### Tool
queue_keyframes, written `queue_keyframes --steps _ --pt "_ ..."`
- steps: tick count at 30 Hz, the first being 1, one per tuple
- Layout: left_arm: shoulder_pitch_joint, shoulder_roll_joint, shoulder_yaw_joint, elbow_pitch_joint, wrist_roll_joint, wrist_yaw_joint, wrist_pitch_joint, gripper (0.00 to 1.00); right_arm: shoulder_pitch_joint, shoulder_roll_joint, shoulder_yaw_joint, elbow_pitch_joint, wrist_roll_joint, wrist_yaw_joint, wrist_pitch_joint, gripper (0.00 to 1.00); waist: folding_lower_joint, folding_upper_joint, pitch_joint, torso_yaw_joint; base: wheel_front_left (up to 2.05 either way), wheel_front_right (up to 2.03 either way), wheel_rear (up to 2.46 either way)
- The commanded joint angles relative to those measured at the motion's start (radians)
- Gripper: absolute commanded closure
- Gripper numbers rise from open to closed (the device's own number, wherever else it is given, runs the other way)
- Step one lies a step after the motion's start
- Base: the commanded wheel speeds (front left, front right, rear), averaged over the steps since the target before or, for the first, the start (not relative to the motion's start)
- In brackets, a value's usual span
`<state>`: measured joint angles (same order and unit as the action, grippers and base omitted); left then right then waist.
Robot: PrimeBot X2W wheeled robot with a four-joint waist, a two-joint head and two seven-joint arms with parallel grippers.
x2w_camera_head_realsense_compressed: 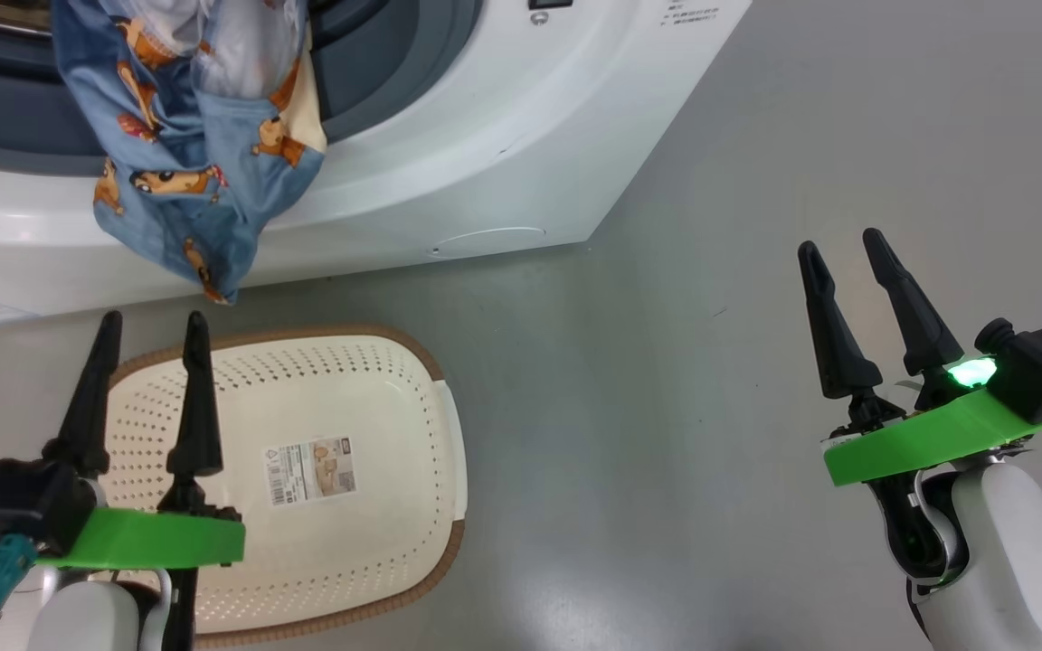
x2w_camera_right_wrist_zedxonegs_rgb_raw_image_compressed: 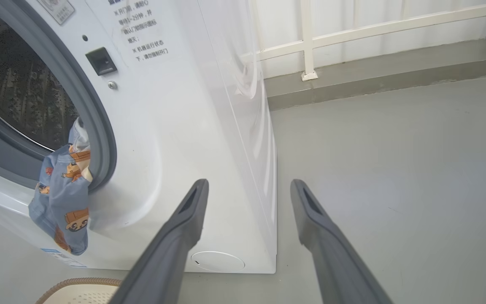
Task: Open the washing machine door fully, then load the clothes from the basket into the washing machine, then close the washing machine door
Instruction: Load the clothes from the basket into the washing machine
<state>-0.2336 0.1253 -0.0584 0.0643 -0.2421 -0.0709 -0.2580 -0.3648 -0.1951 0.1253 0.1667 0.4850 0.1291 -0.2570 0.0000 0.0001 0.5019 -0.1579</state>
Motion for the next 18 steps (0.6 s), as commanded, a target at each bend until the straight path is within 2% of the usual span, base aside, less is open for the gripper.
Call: queue_keyframes --steps 1,9,18 --pt "-0.016 0.018 0.030 0.000 -0.011 -0.013 -0.002 0.00 0.038 -0.011 0.024 -0.021 -0.003 0.002 -0.005 0.00 0.0000 -0.0001 0.001 0.001 0.00 0.00 0.00" --pt "-0.156 0.059 0.008 0.190 -0.044 -0.039 0.024 0.00 0.027 -0.002 0.030 -0.022 -0.002 0.002 -0.005 0.00 0.0000 -0.0001 0.018 -0.009 0.00 0.00 0.00" --pt "-0.350 0.088 -0.024 0.482 -0.065 -0.051 0.046 0.00 0.017 0.010 0.027 -0.025 -0.001 0.002 -0.005 0.00 0.0000 -0.0001 0.042 -0.037 0.00 0.00 0.00"
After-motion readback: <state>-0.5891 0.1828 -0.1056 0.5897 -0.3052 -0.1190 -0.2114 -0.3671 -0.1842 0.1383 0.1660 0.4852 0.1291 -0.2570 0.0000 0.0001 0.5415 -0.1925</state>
